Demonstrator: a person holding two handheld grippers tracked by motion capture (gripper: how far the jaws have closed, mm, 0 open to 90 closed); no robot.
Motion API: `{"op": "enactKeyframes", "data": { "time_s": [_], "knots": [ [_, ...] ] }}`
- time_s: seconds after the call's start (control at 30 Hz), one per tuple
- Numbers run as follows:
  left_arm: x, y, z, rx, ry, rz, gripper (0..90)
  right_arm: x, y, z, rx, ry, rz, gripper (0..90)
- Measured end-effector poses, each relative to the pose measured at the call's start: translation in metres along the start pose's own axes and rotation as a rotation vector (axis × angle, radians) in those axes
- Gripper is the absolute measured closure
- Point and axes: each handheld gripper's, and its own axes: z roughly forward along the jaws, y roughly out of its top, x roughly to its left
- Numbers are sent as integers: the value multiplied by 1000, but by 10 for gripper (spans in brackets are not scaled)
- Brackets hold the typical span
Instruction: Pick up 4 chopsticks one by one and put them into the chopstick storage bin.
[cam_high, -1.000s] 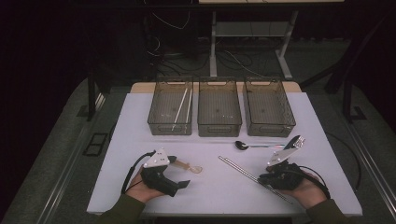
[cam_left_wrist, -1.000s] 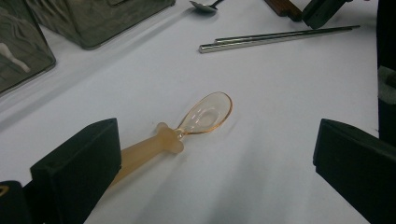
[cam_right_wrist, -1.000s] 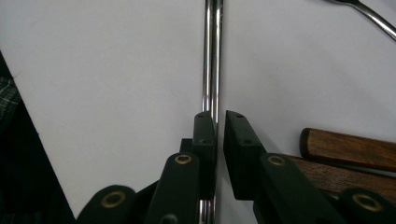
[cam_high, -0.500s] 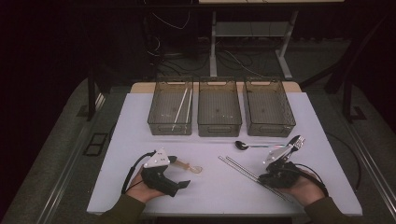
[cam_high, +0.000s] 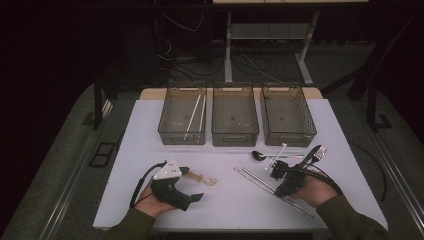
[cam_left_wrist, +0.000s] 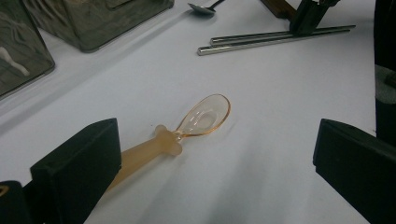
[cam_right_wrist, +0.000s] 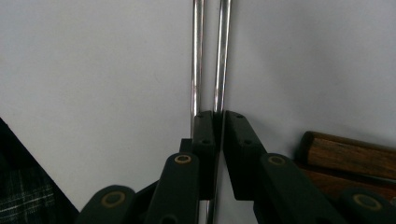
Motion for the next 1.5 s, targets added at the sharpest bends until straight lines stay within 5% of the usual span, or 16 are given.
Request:
{"op": "enactKeyframes", "data": {
  "time_s": [0.27,0.43,0.6,1.03,1.3,1.5],
  "knots": [
    [-1,0,1,3,0,1,0,1,12,1,88,-6,16,858],
    [-1,0,0,5,-1,6,0,0,9,0,67,-6,7,862],
    [0,0,1,3,-4,3,0,-8,-2,-11,-47,19,60,862],
    [-1,0,1,-2,-9,5,0,-26,-27,-33,-461,123,125,861],
    [0,-1,0,-10,-4,-6,0,-26,-34,-38,-658,120,124,861],
    [0,-1,-1,-19,6,-12,0,-28,-35,-39,-756,120,135,861]
  ]
}}
